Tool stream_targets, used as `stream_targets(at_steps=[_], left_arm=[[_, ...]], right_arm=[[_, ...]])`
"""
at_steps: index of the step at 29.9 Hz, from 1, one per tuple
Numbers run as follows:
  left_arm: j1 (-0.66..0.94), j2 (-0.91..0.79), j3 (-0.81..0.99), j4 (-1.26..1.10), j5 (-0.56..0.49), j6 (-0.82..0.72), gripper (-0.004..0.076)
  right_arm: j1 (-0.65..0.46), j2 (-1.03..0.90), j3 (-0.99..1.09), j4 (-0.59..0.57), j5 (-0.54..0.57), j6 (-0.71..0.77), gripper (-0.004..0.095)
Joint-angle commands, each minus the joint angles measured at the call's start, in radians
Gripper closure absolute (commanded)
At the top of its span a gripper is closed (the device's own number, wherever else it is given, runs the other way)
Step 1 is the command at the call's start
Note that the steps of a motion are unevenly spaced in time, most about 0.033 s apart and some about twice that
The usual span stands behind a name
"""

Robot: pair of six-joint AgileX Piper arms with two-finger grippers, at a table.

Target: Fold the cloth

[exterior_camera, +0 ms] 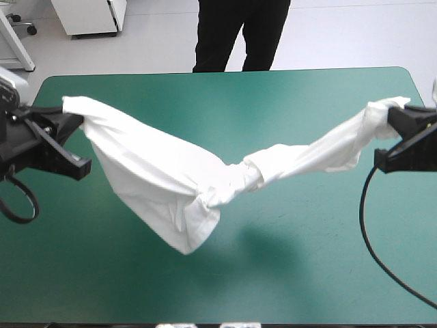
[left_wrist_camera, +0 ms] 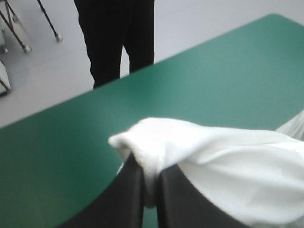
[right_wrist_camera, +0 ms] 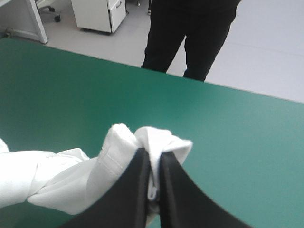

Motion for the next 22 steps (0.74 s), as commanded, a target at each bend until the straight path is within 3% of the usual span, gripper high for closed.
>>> stream_targets(at_steps=[1,3,7,12,22], left_arm=[[-0.012,-0.014,0.107,0.026,-0.004,-0.040,0.0733],[-0.012,-0.014,0.205,0.014,-0.013,-0.066,0.0733],[-0.012,-0.014,0.399,0.016,-0.092,-0.098,0.0733],[-0.012,0.011,0.619,0.026,-0.266,-0.129,0.0733],[-0.012,0.236,0.717,0.181,-0.552,-0.241,0.0733]], right_arm=[[0.001,-0.028,0.124,-0.021,-0.031,0.023,0.0923],[0.001,-0.028,0.227,-0.019,-0.045,0.042,0.0923],[0.001,-0.028,0.396,-0.019,-0.180,0.050,0.0923],[0.001,0.010,0.594,-0.025,-0.316,0.076,0.0924],[0.001,0.257,0.704,-0.029,-0.570,0.077,0.0925]])
